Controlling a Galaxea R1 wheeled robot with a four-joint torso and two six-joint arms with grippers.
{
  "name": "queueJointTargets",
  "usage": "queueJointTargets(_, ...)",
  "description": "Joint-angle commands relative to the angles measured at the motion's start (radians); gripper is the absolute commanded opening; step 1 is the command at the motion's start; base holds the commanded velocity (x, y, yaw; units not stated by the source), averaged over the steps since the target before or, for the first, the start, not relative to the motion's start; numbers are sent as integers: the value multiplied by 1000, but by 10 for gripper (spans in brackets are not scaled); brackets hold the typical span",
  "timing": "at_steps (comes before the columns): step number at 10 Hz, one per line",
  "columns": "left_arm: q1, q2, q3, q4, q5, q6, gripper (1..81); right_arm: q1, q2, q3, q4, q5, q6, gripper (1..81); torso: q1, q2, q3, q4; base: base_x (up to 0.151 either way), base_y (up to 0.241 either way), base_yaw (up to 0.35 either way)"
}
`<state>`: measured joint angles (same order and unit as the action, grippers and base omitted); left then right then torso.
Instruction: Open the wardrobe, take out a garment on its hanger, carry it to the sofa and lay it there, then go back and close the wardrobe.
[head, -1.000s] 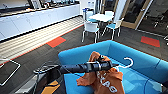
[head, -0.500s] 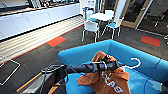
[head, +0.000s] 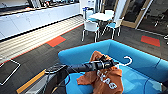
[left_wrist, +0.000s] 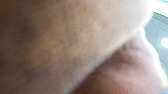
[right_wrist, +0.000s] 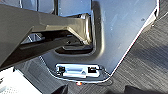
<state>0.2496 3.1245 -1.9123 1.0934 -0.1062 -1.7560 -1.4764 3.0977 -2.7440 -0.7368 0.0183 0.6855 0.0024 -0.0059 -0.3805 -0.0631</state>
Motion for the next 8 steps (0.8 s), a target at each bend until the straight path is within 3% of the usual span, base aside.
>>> queueJointTargets(1, -187, 13, -76, 56, -40, 16, 10, 3, 8, 9, 0, -55, -1, 811, 0, 0, 0, 0, 0, 0, 0)
queueJointTargets(5, -181, 4, -259, 91, -35, 18, 10, 0, 8, 8, 0, -55, -1, 811, 0, 0, 0, 0, 0, 0, 0)
queueJointTargets(8, -154, -25, -307, 152, 5, 18, 10, 0, 8, 8, 0, -55, -1, 811, 0, 0, 0, 0, 0, 0, 0)
